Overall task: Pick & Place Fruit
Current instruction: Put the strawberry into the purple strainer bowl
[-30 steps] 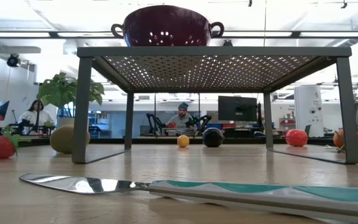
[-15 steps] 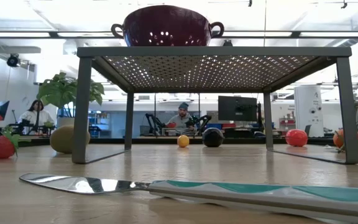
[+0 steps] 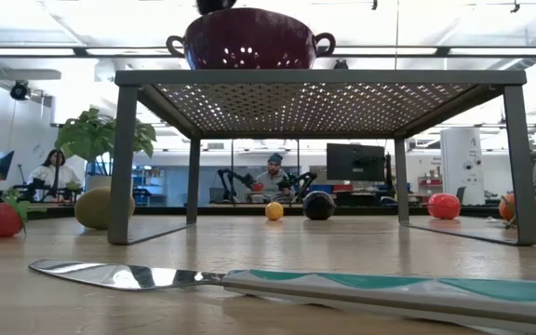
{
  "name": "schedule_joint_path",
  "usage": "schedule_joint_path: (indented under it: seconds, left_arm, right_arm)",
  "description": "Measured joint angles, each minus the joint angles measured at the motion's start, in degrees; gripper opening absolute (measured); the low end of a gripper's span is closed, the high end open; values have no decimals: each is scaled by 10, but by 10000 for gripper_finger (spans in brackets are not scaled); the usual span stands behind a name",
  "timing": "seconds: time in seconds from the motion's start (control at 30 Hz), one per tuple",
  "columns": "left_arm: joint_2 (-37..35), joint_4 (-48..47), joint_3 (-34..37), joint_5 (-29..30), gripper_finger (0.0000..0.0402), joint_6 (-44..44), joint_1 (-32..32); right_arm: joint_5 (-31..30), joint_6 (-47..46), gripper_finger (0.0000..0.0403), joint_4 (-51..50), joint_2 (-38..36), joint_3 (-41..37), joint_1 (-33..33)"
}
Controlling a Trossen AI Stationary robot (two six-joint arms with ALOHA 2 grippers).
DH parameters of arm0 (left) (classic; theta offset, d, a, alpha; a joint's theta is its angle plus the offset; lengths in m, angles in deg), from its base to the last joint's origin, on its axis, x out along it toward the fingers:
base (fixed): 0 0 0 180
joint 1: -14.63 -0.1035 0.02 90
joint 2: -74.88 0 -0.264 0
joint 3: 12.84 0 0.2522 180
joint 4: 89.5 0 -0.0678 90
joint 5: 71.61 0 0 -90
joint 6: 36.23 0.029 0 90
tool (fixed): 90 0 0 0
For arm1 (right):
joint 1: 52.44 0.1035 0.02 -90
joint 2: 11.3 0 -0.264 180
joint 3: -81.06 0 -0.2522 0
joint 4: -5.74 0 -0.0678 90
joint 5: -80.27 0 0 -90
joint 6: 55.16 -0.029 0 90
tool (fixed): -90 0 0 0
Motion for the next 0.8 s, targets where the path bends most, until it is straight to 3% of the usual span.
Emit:
schedule_joint_path:
  seconds: [0.27,0.53,0.8]
  left_arm:
    - [28,-129,-49,59,163,10,-4]
    - [57,-169,-49,62,163,9,-23]
    - [70,-189,-48,61,163,21,-37]
  right_arm:
    - [-2,-14,234,-21,-43,0,0]
    - [-17,-12,224,-21,-68,1,0]
    - [-39,-9,245,-21,-74,1,1]
